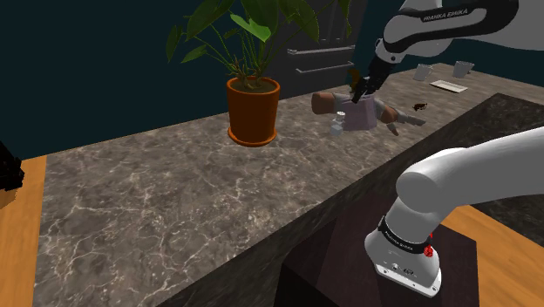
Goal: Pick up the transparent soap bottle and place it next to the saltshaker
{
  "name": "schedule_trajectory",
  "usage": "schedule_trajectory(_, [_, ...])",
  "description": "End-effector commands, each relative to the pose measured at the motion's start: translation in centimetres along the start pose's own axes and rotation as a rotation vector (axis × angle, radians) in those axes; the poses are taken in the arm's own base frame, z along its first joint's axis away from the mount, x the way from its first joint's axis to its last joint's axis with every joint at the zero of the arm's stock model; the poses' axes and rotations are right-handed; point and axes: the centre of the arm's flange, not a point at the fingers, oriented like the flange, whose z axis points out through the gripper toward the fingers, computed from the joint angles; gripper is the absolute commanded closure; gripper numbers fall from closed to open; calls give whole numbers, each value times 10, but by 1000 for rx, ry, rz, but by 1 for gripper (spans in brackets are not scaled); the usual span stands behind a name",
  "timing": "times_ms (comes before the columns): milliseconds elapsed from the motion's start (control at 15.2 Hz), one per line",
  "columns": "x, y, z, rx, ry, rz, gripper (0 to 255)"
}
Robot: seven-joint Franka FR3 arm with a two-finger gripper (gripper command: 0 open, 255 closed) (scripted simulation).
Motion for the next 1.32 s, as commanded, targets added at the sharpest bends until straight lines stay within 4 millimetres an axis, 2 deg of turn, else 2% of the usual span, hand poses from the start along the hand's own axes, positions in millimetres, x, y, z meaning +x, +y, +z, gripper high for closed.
schedule_trajectory(0, [-3, 0, 10, 0, 1, 0, 255])
schedule_trajectory(264, [-7, 0, 29, 0, 1, 0, 255])
schedule_trajectory(792, [-7, 0, 29, 0, 1, 0, 255])
schedule_trajectory(858, [-7, 0, 28, 0, 1, 0, 0])
schedule_trajectory(1188, [-7, 0, 29, 0, 1, 0, 0])
schedule_trajectory(1254, [-7, 0, 16, 0, 1, 0, 0])
